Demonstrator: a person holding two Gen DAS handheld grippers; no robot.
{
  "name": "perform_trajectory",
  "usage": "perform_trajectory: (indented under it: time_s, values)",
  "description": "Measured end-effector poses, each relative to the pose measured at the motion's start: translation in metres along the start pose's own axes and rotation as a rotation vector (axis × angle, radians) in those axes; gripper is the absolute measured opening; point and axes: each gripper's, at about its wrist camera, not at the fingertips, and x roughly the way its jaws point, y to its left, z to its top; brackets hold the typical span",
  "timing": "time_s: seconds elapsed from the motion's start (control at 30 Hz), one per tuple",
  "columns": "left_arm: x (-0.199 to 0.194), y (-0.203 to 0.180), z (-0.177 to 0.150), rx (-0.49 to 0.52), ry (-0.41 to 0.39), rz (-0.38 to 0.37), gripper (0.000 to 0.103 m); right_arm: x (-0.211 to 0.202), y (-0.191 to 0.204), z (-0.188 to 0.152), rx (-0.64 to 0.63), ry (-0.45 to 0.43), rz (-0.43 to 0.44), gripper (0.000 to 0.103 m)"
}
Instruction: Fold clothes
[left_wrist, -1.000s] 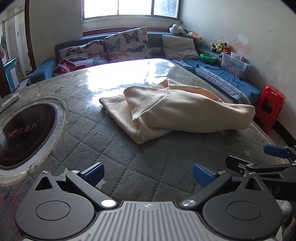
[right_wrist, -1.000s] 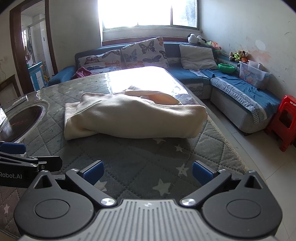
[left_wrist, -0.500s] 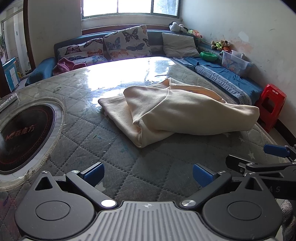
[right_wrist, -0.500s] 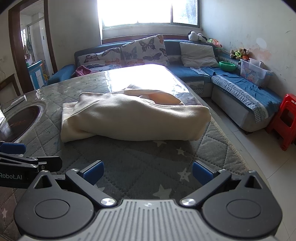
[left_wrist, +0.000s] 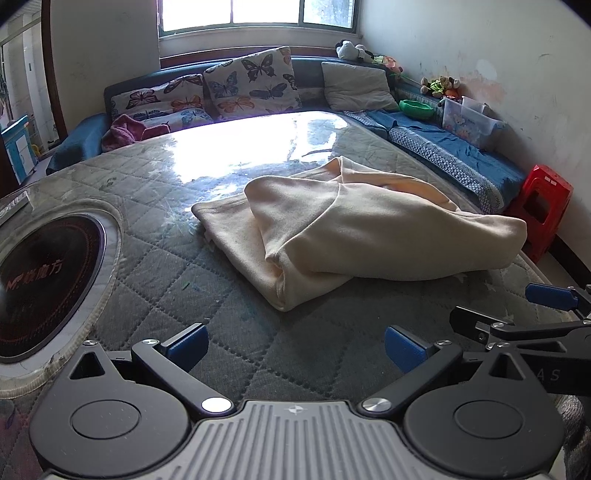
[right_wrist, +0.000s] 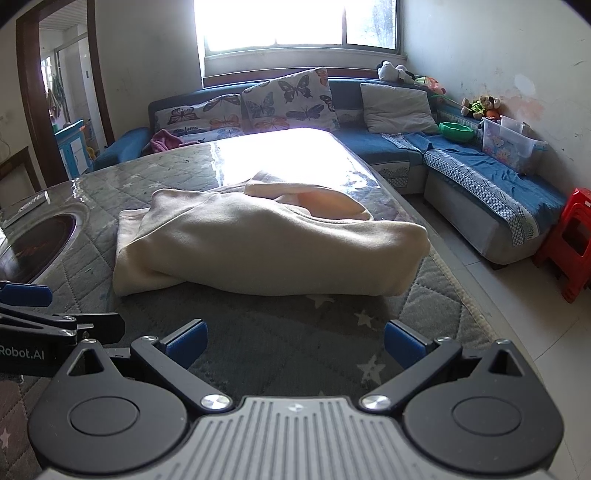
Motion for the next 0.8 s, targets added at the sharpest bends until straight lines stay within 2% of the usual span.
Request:
perform_trajectory:
  time_s: [0.8]
  values:
    - [0.016,0.005,0.023,0.02,0.009,0.014,0.103,0.013,-0.008,0.019,-0.016,-0.015,0.009,0.103]
